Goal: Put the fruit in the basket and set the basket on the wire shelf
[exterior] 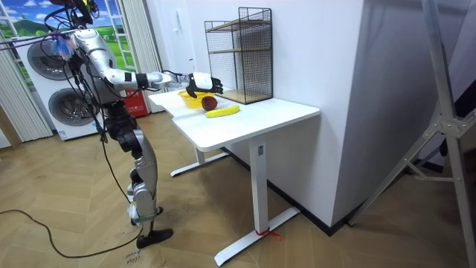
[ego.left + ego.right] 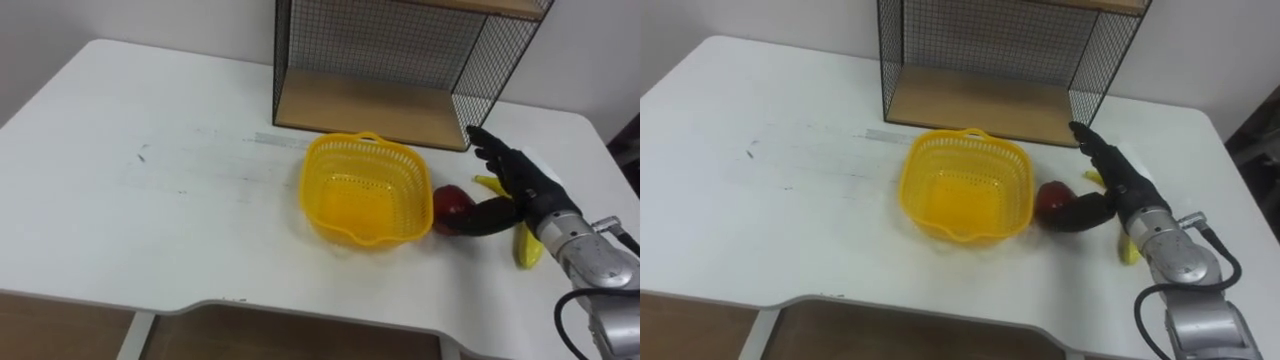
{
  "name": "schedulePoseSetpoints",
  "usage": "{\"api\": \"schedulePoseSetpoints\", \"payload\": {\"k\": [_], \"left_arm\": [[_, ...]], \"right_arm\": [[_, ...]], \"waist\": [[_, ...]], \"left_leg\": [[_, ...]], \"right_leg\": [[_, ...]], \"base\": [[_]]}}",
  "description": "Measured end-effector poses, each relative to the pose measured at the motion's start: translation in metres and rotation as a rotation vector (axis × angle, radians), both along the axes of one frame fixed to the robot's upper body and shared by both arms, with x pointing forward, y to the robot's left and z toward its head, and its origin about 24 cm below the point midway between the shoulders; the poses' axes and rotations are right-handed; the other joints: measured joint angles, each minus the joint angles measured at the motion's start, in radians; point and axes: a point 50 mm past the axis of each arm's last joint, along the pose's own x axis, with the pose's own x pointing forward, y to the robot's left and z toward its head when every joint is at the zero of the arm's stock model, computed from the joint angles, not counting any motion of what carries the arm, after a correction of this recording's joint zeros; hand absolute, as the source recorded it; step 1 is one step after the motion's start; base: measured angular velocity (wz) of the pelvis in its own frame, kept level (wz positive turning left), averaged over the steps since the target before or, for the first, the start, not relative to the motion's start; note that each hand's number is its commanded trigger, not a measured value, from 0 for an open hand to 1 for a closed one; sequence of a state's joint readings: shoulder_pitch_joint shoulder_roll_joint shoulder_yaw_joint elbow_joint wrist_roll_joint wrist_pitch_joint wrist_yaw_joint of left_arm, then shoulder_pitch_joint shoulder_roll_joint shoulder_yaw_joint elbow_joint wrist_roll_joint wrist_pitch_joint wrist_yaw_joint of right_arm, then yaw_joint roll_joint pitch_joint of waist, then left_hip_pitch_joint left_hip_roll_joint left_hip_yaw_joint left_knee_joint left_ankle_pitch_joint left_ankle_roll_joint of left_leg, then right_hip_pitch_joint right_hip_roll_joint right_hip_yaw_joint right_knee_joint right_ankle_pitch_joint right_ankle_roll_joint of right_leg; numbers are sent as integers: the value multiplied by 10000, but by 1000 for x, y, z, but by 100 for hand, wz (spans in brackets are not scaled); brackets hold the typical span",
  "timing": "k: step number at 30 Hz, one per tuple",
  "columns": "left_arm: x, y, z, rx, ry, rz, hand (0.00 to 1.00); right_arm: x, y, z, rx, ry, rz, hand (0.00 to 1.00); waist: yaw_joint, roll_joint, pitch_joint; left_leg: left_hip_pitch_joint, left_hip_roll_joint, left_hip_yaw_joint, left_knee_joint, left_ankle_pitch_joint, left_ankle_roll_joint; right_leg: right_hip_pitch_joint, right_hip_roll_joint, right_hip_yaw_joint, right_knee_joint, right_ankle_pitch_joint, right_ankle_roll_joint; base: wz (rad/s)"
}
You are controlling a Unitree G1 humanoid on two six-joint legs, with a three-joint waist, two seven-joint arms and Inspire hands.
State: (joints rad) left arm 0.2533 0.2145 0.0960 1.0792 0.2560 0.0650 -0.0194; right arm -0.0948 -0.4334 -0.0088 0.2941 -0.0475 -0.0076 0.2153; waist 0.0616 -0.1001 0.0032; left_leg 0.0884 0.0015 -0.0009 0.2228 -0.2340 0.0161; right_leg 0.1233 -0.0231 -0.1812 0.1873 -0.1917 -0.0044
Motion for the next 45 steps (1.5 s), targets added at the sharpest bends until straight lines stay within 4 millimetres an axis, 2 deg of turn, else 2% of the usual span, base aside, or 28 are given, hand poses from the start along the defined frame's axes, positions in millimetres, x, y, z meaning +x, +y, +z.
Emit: {"api": "schedulePoseSetpoints", "payload": {"k": [7,17,23,38,42,43,45], "left_arm": [[6,0,0,-110,-111,-79,0],[5,4,2,-20,-65,-97,0],[5,4,1,-158,-55,-122,0],[4,3,1,-214,-32,-125,0],[4,3,1,-256,-35,-134,0],[3,3,1,-273,-5,-119,0],[5,3,1,-309,-18,-121,0]], "right_arm": [[-3,3,-6,-345,425,273,0],[-10,-7,-25,-292,1417,-141,0],[-10,-7,-25,-290,1417,-144,0],[-10,-7,-25,-227,1404,-159,0],[-9,-6,-25,-225,1377,-150,0],[-9,-6,-25,-227,1373,-148,0],[-9,-6,-24,-230,1364,-142,0]], "waist": [[-16,-10,-4],[-12,80,3],[-5,141,-10],[44,62,-13],[123,34,0],[164,91,38],[221,73,34]], "left_leg": [[-73,-10,-36,2,0,0],[-66,-2,-37,3,1,-1],[-57,-2,-37,25,3,-2],[-29,1,-34,78,3,-2],[84,6,-37,65,2,-1],[98,8,-35,61,1,0],[90,7,-36,26,1,0]], "right_leg": [[-24,-17,-82,-12,0,0],[-26,-7,-67,-18,0,1],[-26,-7,-67,-18,2,-1],[1,-1,8,-12,2,-2],[91,1,45,-10,3,-3],[102,2,56,-4,3,-3],[93,5,66,7,9,-6]], "base": [[2],[0],[0],[0],[-3],[0],[0]]}}
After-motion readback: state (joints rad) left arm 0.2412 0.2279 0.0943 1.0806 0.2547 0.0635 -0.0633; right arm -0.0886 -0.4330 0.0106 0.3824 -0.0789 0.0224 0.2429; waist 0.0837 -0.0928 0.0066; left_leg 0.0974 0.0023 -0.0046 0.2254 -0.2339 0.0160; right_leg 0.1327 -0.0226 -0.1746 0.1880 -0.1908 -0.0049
